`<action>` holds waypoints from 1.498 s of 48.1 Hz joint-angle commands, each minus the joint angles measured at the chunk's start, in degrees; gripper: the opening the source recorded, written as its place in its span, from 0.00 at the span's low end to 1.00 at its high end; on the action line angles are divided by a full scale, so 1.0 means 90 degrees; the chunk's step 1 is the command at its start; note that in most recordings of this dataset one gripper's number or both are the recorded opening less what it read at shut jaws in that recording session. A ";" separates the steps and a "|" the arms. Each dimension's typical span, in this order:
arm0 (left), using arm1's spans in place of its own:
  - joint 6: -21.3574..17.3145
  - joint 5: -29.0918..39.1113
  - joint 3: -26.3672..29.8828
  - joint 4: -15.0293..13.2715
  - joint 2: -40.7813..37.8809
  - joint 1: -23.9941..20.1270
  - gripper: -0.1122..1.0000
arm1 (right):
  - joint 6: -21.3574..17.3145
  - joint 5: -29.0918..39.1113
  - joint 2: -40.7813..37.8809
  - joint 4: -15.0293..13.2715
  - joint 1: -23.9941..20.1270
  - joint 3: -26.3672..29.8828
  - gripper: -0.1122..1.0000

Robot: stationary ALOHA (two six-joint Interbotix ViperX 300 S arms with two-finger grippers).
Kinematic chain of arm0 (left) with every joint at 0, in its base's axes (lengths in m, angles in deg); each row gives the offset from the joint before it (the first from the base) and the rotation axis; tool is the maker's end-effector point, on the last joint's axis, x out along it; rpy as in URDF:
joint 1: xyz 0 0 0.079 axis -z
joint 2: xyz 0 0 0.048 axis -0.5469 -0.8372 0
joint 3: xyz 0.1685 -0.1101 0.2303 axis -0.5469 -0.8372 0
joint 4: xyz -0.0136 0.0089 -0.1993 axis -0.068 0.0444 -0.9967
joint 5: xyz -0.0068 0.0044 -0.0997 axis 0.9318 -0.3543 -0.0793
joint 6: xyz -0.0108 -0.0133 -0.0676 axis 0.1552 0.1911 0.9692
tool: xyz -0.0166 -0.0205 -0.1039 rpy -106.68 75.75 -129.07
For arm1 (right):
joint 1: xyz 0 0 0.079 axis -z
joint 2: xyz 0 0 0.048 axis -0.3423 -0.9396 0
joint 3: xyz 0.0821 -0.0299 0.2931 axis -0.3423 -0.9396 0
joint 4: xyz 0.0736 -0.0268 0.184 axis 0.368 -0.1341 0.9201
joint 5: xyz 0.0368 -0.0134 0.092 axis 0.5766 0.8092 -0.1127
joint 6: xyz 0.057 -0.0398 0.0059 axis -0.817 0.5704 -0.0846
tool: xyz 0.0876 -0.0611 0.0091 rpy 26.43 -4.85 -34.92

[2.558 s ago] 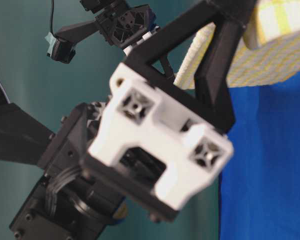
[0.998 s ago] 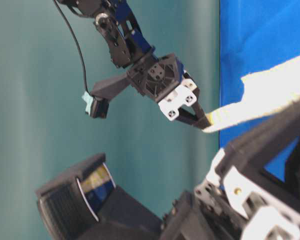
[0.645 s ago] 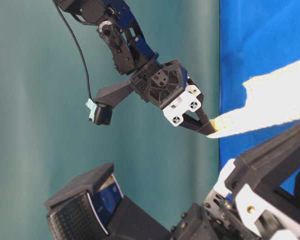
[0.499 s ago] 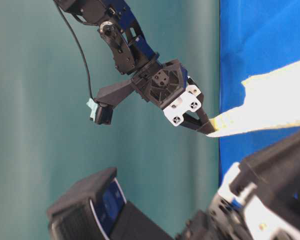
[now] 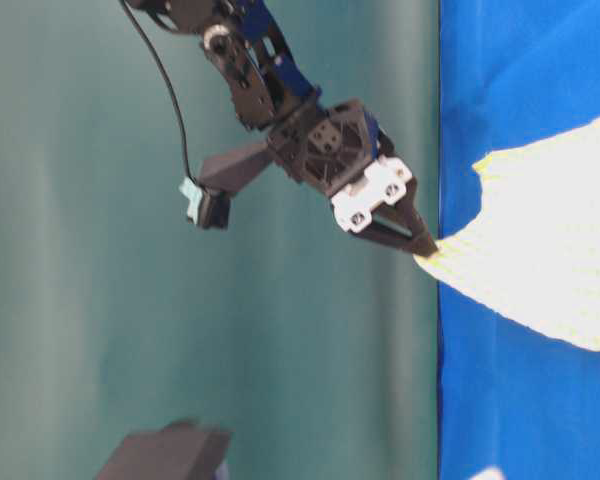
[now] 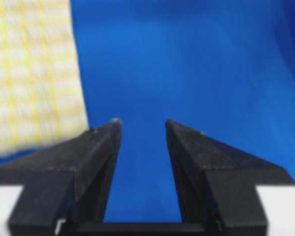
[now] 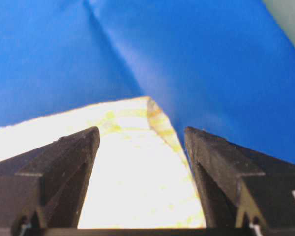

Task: Fold the yellow towel.
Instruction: 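Lay the towel strip down lengthwise and open both grippers, then move both grippers to the far end of the towel strip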

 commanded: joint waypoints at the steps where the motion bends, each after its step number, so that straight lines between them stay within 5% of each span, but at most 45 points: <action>1: -0.0020 0.0410 0.0020 0.0010 0.0459 0.0010 0.40 | 0.0010 0.0010 0.0459 -0.0029 0.0000 -0.0166 0.71; 35: -0.0029 -0.0225 -0.1396 0.0039 0.2236 -0.0527 0.40 | -0.0137 -0.0234 0.3584 0.0000 -0.1025 -0.2988 0.71; 59: -0.0098 -0.0605 -0.1611 0.0068 0.2461 -0.1133 0.40 | -0.0127 -0.0342 0.3555 0.0000 -0.1084 -0.2979 0.71; 72: -0.0430 -0.1104 -0.1494 0.0166 0.2168 -0.2578 0.42 | -0.0078 -0.0479 0.2861 -0.0010 -0.0703 -0.2471 0.71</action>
